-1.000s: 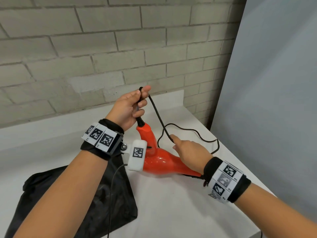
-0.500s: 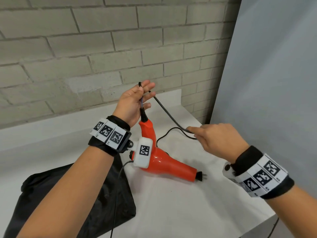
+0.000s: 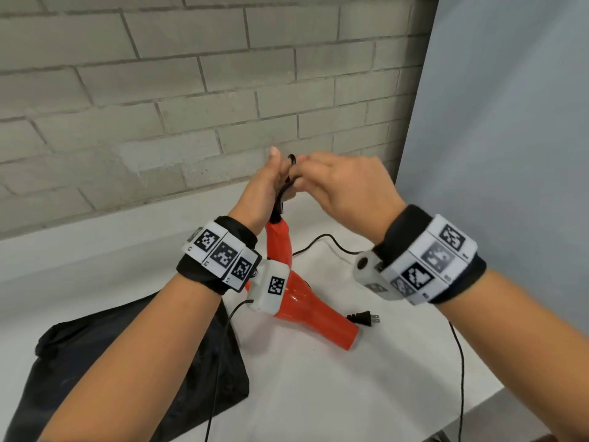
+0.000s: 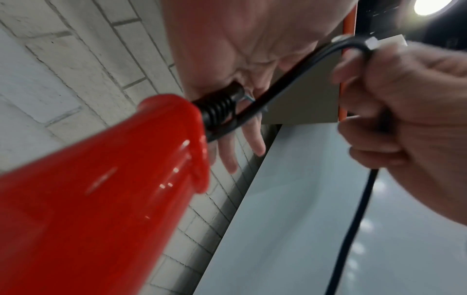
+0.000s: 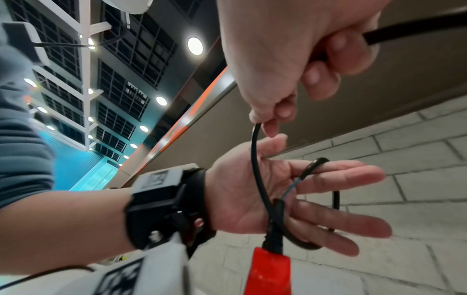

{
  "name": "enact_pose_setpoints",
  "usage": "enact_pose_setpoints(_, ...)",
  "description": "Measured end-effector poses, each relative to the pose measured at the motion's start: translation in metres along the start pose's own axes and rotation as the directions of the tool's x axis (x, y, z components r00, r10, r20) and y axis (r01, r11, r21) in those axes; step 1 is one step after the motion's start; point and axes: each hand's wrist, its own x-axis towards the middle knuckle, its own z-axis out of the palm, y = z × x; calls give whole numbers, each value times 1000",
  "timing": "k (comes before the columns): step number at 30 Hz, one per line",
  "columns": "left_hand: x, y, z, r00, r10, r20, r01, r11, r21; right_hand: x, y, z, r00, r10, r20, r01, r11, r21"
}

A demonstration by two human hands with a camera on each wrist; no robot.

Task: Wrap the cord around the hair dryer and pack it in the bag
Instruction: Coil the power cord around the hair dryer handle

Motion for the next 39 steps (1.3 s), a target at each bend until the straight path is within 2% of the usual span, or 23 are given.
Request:
enact_pose_setpoints(4, 0, 3, -3, 993, -62, 100, 62, 998, 4, 27, 15, 6, 982, 178, 68, -182, 982, 52)
enact_pose_setpoints(7, 3, 3, -14, 972, -176, 154, 202, 965, -169, 37, 26, 18, 949, 261, 179, -297, 928, 223)
enact_pose_setpoints(10, 4, 4, -22, 960, -218, 174, 256, 934, -248, 33, 34, 32, 932, 275, 235, -345, 871, 350)
enact_pose_setpoints(13, 5, 0, -25, 957, -233, 172, 273, 926, -262, 23, 37, 43, 922, 298, 248, -378, 834, 402)
enact_pose_setpoints(16, 6, -3, -28, 946, -235, 223, 299, 898, -324, 13, 32, 55, 915, 329, 235, -402, 802, 443)
enact_pose_setpoints(19, 6, -4, -31, 936, -234, 264, 320, 879, -353, 2, 22, 66, 911, 289, 294, -400, 795, 457)
enact_pose_setpoints(22, 5, -3, -32, 936, -239, 258, 320, 882, -346, -3, 16, 73, 915, 232, 331, -377, 784, 493)
enact_pose_setpoints(27, 6, -7, -30, 953, -203, 225, 281, 871, -404, -1, 13, 78, 881, 276, 384, -455, 716, 530)
enact_pose_setpoints(29, 6, -8, -29, 963, -186, 196, 254, 870, -423, -8, 8, 82, 853, 244, 461, -482, 706, 518)
enact_pose_setpoints(32, 7, -9, -33, 972, -171, 160, 225, 871, -437, -25, 1, 82, 794, 202, 573, -496, 760, 420)
enact_pose_setpoints(35, 8, -9, -36, 979, -148, 144, 196, 880, -433, -42, 0, 76, 742, 237, 628, -507, 811, 293)
enact_pose_setpoints(39, 6, -9, -31, 984, -137, 115, 172, 901, -399, -62, -4, 71, 688, 205, 696, -446, 877, 182)
